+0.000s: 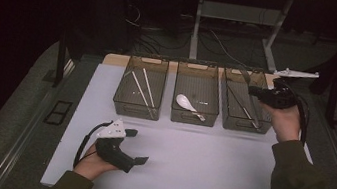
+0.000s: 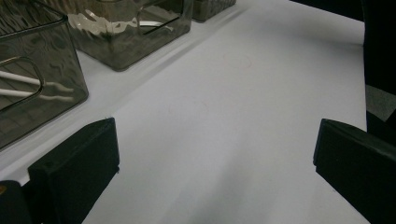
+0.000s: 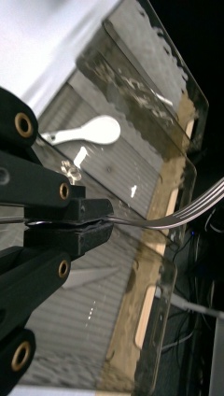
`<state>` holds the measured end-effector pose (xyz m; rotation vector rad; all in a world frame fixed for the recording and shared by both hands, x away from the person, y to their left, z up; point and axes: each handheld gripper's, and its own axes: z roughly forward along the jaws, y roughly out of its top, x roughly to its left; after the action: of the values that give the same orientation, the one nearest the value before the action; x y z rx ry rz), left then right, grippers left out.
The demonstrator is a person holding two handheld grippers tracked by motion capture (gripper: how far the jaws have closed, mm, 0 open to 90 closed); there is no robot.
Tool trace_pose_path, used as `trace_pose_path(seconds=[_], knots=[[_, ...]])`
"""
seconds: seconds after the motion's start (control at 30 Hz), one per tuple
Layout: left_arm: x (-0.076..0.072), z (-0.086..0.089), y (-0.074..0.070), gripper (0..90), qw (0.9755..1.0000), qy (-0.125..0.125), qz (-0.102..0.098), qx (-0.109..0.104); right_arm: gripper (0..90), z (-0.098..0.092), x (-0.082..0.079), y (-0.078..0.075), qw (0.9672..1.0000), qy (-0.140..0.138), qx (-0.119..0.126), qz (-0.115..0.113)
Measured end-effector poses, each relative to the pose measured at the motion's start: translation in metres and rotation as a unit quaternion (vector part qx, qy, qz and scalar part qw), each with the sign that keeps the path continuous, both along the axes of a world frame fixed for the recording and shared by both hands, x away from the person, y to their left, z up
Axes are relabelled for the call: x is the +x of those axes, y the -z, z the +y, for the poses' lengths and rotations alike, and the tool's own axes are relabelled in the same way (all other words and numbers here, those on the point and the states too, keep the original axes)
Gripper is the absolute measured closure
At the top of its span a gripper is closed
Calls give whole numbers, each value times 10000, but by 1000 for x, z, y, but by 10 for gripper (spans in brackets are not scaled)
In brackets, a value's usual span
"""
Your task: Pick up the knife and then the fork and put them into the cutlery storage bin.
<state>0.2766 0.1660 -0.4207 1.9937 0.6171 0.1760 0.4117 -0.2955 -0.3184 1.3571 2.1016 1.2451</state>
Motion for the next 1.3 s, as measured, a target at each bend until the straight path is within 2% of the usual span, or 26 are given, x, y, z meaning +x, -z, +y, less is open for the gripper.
trace_pose_path(seconds=[0.23,0.67,0.73,1.07,1.2,1.3], knots=[[0,0,0,0,10000,-13,9,-9,874,-10,20,1,9997,250,-15,14],[1,1,1,0,10000,2,15,-15,874,-21,50,14,9978,605,-22,265],[1,1,1,0,10000,0,23,-23,874,-21,53,17,9977,624,-26,281],[1,1,1,0,10000,9,18,-16,874,-13,64,36,9955,663,-209,649],[1,1,1,0,10000,12,16,-20,874,-9,67,42,9945,621,-377,758],[0,0,1,0,10000,13,28,-23,874,-6,69,46,9935,614,-410,869]])
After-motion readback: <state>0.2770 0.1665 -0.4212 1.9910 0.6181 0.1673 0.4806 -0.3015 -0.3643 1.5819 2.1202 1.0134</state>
